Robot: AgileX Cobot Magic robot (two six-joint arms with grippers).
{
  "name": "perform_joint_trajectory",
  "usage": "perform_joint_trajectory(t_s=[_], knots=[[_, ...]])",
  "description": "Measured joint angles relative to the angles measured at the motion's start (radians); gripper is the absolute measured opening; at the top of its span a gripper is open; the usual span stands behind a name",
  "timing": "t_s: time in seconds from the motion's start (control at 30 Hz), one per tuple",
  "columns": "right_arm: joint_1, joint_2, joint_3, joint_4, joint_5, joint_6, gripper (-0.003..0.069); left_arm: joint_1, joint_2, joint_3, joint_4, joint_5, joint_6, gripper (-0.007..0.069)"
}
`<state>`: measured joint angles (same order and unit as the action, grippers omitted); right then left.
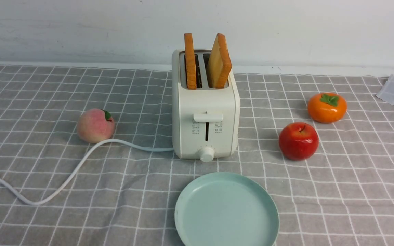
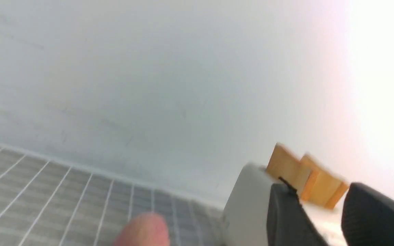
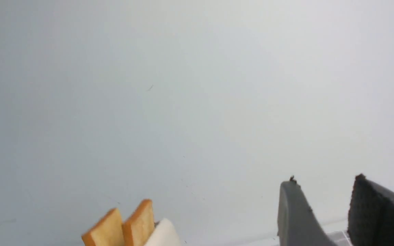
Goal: Take toasted bread from bread machine on grey coffee table place on plate.
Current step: 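Grasp the toast slice in the toaster and pull it up out of the slot with the right gripper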
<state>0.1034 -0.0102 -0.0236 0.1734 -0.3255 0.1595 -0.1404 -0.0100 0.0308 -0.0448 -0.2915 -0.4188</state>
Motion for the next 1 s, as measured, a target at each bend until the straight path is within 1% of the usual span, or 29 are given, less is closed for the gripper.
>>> perform_joint_trajectory(t_s=[0.03,0.07,0.1,0.13,0.17,0.2,0.23,0.3,0.37,0.43,0.47,0.53,0.57,0.6,0.63,0.67,0.73,0.8,0.87,0.93,1.0], knots=[[0.0,0.0,-0.012,0.001,0.007,0.001,0.0239,0.0,0.0,0.0,-0.005,-0.02,-0.003,0.0238],[0.0,0.004,-0.065,0.007,0.035,0.004,0.0239,0.0,0.0,-0.004,-0.06,-0.084,-0.01,0.0238],[0.0,0.014,-0.123,0.011,0.057,0.004,0.0239,0.0,0.0,-0.018,-0.102,-0.098,-0.009,0.0238],[0.0,0.017,-0.123,0.011,0.057,0.004,0.0239,0.0,0.0,-0.023,-0.102,-0.1,-0.009,0.0238],[0.0,0.051,-0.213,0.014,0.096,0.004,0.0239,0.0,0.0,-0.064,-0.176,-0.108,0.007,0.0238],[0.0,0.063,-0.238,0.015,0.107,0.005,0.0239,0.0,0.0,-0.079,-0.195,-0.109,0.014,0.0238],[0.0,0.122,-0.341,0.017,0.158,0.008,0.0239,0.0,0.002,-0.161,-0.266,-0.112,0.063,0.0238],[0.0,0.201,-0.463,0.017,0.23,0.008,0.0239,0.0,0.025,-0.259,-0.33,-0.11,0.123,0.0238],[0.0,0.305,-0.609,0.007,0.325,0.008,0.0239,0.0,0.094,-0.378,-0.375,-0.076,0.219,0.0238],[0.0,0.379,-0.703,-0.018,0.413,0.008,0.0239,0.0,0.17,-0.485,-0.388,0.003,0.298,0.0238],[0.0,0.397,-0.724,-0.027,0.434,0.008,0.0239,0.0,0.189,-0.508,-0.389,0.027,0.314,0.0238],[0.0,0.51,-0.828,-0.108,0.565,0.001,0.0239,0.0,0.318,-0.651,-0.39,0.238,0.391,0.0238],[0.0,0.516,-0.828,-0.108,0.573,-0.001,0.0239,0.0,0.328,-0.661,-0.39,0.257,0.394,0.0238],[0.0,0.564,-0.85,-0.173,0.626,-0.008,0.0239,0.0,0.425,-0.747,-0.39,0.443,0.419,0.0238],[0.0,0.588,-0.851,-0.211,0.655,-0.008,0.0239,0.0,0.467,-0.782,-0.39,0.526,0.419,0.0238],[0.0,0.61,-0.851,-0.24,0.683,-0.008,0.0239,0.0,0.529,-0.833,-0.389,0.665,0.428,0.0238],[0.0,0.649,-0.851,-0.266,0.739,-0.007,0.0239,0.0,0.621,-0.882,-0.387,0.814,0.431,0.0238],[0.0,0.681,-0.851,-0.26,0.789,0.006,0.0239,0.0,0.682,-0.91,-0.383,0.924,0.432,0.0238],[0.0,0.711,-0.851,-0.234,0.84,0.018,0.0239,0.0,0.745,-0.921,-0.374,0.992,0.433,0.0238],[0.0,0.767,-0.851,-0.173,0.908,0.032,0.0239,0.0,0.796,-0.922,-0.374,1.028,0.428,0.0238],[0.001,0.794,-0.851,-0.14,0.941,0.03,0.0239,0.0,0.82,-0.923,-0.385,1.037,0.419,0.0238]])
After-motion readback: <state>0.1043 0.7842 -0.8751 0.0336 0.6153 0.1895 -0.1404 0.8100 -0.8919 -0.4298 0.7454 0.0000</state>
